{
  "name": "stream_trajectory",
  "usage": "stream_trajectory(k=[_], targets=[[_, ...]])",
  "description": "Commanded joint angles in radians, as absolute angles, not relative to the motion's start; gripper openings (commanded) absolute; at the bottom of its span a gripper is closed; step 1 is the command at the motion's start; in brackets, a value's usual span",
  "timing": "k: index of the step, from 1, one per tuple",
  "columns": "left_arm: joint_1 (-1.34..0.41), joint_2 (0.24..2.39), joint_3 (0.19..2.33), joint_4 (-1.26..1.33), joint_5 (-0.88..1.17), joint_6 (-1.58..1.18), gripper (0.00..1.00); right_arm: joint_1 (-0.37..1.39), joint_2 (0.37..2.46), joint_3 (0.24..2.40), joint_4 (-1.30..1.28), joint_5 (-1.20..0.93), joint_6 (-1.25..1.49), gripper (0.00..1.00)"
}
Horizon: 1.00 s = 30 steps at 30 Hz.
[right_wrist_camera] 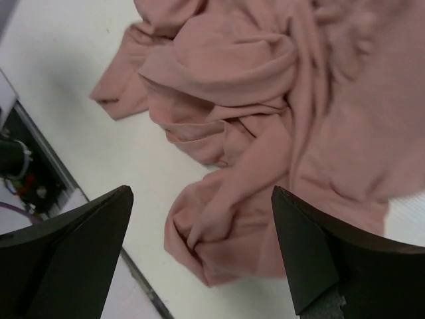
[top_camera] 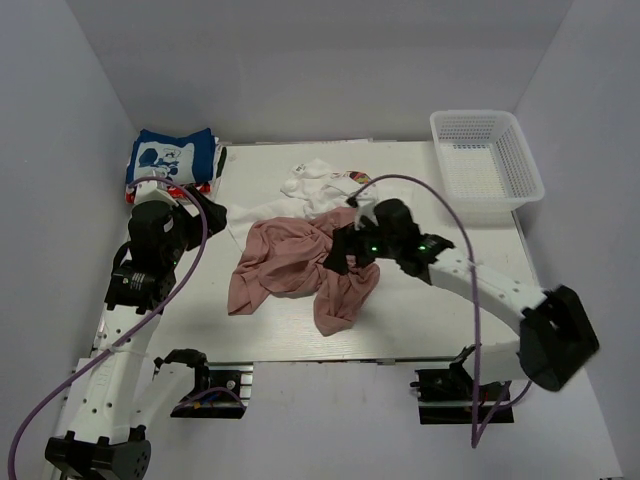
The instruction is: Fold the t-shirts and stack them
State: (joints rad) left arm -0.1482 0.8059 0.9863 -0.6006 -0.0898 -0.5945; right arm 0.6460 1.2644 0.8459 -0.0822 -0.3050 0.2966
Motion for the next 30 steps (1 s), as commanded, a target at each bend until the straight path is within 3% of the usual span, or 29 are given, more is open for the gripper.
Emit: stream_trajectory(k=[1,6,11,12,13,14,15,24,30], targets=[[-0.153,0.805,0.991,-0.629,-0.103,-0.6,1.0,0.739,1.446,0.936,-0.167,-0.108,0.207,0.9],[-0.153,0.805,1.028,-0.675,-0.136,-0.6,1.0,0.868,1.742,1.101,-0.192,0.17,0.193,0.9],[-0.153,0.805,1.028,-0.684,-0.146,-0.6,1.0,0.919,1.87,1.17,-0.18,0.271,0.228,0.9],[-0.153,0.805,1.019,-0.684,-0.146,-0.6,1.0,0.94,1.873,1.17,-0.173,0.267,0.23,0.84],[-0.153,0.805,1.019,-0.675,-0.146,-0.6,1.0,0.946,1.868,1.17,-0.17,0.299,0.23,0.7],[-0.153,0.805,1.019,-0.675,-0.146,-0.6,1.0,0.951,1.862,1.173,-0.173,0.308,0.244,0.46],[-0.153,0.805,1.009,-0.675,-0.155,-0.6,1.0,0.956,1.853,1.177,-0.173,0.317,0.256,0.0],[-0.153,0.814,1.0,-0.675,-0.155,-0.609,1.0,0.924,1.47,1.164,-0.077,0.466,0.295,0.0],[-0.153,0.834,1.0,-0.675,-0.155,-0.627,1.0,0.818,1.431,1.343,-0.112,0.538,0.262,0.0]])
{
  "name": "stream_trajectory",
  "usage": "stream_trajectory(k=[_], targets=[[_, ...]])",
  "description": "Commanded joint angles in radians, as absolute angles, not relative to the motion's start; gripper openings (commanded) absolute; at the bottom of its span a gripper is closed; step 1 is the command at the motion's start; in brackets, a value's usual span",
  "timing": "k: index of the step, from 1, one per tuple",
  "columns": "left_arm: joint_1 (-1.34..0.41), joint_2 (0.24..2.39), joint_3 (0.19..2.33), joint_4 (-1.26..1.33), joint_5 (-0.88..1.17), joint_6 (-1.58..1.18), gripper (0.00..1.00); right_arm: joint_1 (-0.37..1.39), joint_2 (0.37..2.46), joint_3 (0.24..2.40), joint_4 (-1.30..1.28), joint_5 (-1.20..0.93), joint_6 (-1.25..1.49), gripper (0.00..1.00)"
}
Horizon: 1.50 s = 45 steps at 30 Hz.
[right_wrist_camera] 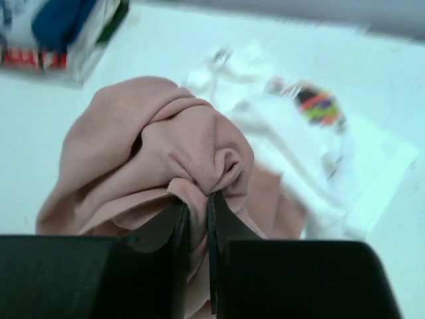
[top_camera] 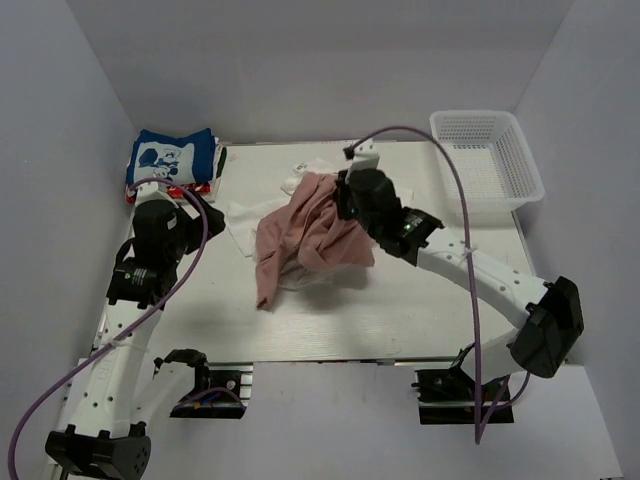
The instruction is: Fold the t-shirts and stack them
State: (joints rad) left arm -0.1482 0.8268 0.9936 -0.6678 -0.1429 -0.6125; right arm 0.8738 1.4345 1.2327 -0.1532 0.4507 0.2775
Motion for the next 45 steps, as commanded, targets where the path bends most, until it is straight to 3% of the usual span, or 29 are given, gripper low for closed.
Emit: stream_trajectory(k=[1,8,16,26,31,34,38,40,45], targets=[[-0.153,0.844,1.0,-0.675,-0.155,-0.627,1.0,0.801,1.433,1.368,-0.118,0.541,0.253,0.0],[-0.153,0.917,1.043,-0.781,-0.224,-0.665,1.0,0.542,1.477,1.646,-0.097,0.638,0.156,0.0],[-0.144,0.827,1.017,-0.697,-0.183,-0.655,1.0,0.298,1.836,2.294,-0.195,0.667,-0.084,0.0],[-0.153,0.781,0.94,-0.62,-0.176,-0.646,1.0,0.016,2.012,2.228,-0.014,0.672,-0.078,0.0],[-0.153,0.805,0.925,-0.598,-0.176,-0.646,1.0,-0.046,2.103,2.166,-0.089,0.509,-0.026,0.0],[-0.153,0.856,0.96,-0.63,-0.176,-0.646,1.0,-0.058,2.14,2.164,-0.179,0.419,-0.006,0.9],[-0.153,0.9,0.985,-0.661,-0.166,-0.646,1.0,-0.035,2.068,2.195,-0.328,0.208,0.006,0.9],[-0.153,0.914,0.985,-0.661,-0.146,-0.646,1.0,0.03,1.955,2.097,-0.365,0.027,0.005,0.9],[-0.153,0.943,0.997,-0.696,-0.146,-0.655,1.0,0.286,1.77,1.728,-0.305,-0.006,-0.129,0.9]])
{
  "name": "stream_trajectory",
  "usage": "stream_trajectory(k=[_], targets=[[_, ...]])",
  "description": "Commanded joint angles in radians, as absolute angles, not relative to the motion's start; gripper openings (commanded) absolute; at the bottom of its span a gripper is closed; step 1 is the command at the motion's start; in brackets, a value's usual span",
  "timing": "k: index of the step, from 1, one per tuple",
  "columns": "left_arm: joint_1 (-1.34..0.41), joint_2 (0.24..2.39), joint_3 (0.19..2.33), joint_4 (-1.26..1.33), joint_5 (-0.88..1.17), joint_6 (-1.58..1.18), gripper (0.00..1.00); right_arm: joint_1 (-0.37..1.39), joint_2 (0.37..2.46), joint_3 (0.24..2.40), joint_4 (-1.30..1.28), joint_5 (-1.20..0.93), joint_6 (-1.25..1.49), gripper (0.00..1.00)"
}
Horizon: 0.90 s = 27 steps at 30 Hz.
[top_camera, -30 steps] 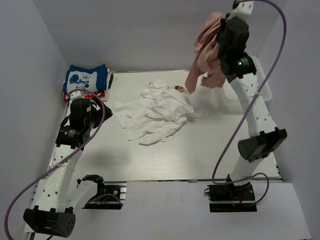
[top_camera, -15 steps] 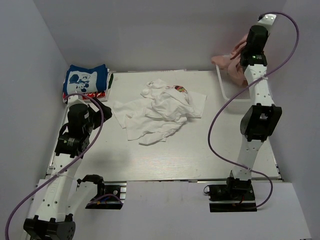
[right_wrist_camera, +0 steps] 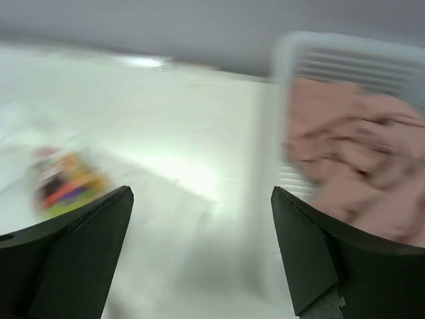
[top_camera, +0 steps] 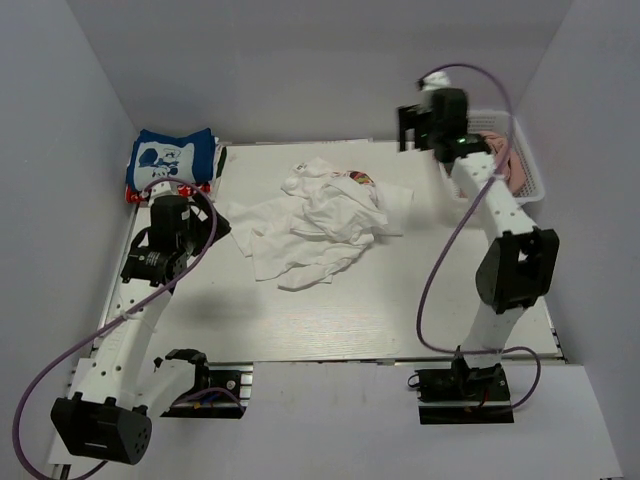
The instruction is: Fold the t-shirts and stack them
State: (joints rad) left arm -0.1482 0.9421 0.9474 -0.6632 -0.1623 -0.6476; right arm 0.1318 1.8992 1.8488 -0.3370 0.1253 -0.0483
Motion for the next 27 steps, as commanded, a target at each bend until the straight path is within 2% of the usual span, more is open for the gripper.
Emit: stream_trajectory(k=[1,7,9,12,15,16,17,19,20,22,27], targets=[[-0.153,0.943,1.008,-0.707,-0.146,-0.655,1.0,0.399,1.746,1.703,-0.284,0.029,-0.146,0.9],[-0.153,0.934,1.039,-0.787,-0.201,-0.687,1.0,0.667,1.813,1.559,-0.253,0.17,-0.129,0.9],[-0.153,0.898,1.028,-0.772,-0.151,-0.674,1.0,0.719,1.9,1.571,-0.276,0.345,-0.159,0.9],[-0.153,0.847,0.996,-0.741,-0.129,-0.663,1.0,0.759,2.012,1.626,-0.36,0.523,-0.134,0.9],[-0.153,0.833,0.986,-0.741,-0.141,-0.663,1.0,0.758,2.08,1.621,-0.397,0.534,-0.08,0.9],[-0.153,0.824,0.986,-0.75,-0.141,-0.663,1.0,0.756,2.1,1.618,-0.394,0.508,-0.065,0.87],[-0.153,0.824,0.986,-0.75,-0.141,-0.663,1.0,0.755,2.109,1.615,-0.397,0.499,-0.063,0.79],[-0.153,0.824,0.986,-0.75,-0.141,-0.663,1.0,0.755,2.143,1.637,-0.423,0.505,-0.058,0.49],[-0.153,0.824,0.986,-0.75,-0.141,-0.663,1.0,0.759,2.14,1.672,-0.426,0.514,-0.064,0.2],[-0.153,0.833,0.986,-0.75,-0.141,-0.663,1.0,0.762,2.079,1.698,-0.437,0.525,-0.075,0.0],[-0.153,0.842,0.986,-0.75,-0.132,-0.672,1.0,0.75,1.8,1.782,-0.318,0.495,-0.12,0.0]])
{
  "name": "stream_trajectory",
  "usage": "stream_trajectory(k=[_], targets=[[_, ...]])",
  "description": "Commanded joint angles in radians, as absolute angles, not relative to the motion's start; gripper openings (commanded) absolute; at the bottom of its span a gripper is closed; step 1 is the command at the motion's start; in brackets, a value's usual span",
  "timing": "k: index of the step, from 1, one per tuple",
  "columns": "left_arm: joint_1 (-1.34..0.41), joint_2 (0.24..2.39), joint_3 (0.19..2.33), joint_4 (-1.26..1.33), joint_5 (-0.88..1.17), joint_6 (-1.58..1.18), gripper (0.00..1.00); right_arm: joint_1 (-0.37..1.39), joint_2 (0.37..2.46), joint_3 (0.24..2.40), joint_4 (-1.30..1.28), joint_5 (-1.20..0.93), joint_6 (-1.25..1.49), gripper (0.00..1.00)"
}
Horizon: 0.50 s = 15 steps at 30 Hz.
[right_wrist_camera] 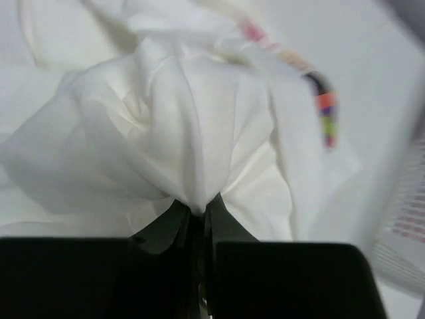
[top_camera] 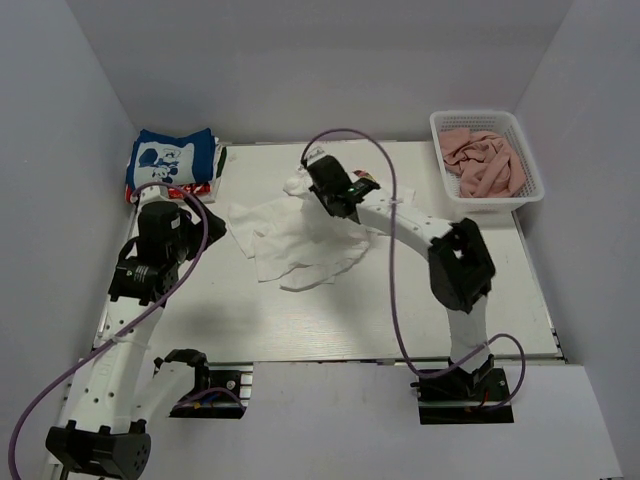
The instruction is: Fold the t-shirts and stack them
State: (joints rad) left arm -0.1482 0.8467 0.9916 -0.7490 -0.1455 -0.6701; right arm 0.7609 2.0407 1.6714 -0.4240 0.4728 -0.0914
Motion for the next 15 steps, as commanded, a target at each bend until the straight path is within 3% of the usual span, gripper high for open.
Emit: stream_trajectory(k=[1,8,15], targets=[[-0.153,0.842,0.986,-0.741,-0.132,-0.672,1.0,0.747,1.714,1.779,-0.292,0.562,-0.129,0.0],[-0.144,0.873,0.977,-0.707,-0.098,-0.672,1.0,0.664,1.637,1.871,-0.013,0.79,-0.279,0.0],[-0.144,0.986,1.008,-0.647,-0.098,-0.683,1.0,0.448,1.787,2.165,0.244,0.891,-0.423,0.0]])
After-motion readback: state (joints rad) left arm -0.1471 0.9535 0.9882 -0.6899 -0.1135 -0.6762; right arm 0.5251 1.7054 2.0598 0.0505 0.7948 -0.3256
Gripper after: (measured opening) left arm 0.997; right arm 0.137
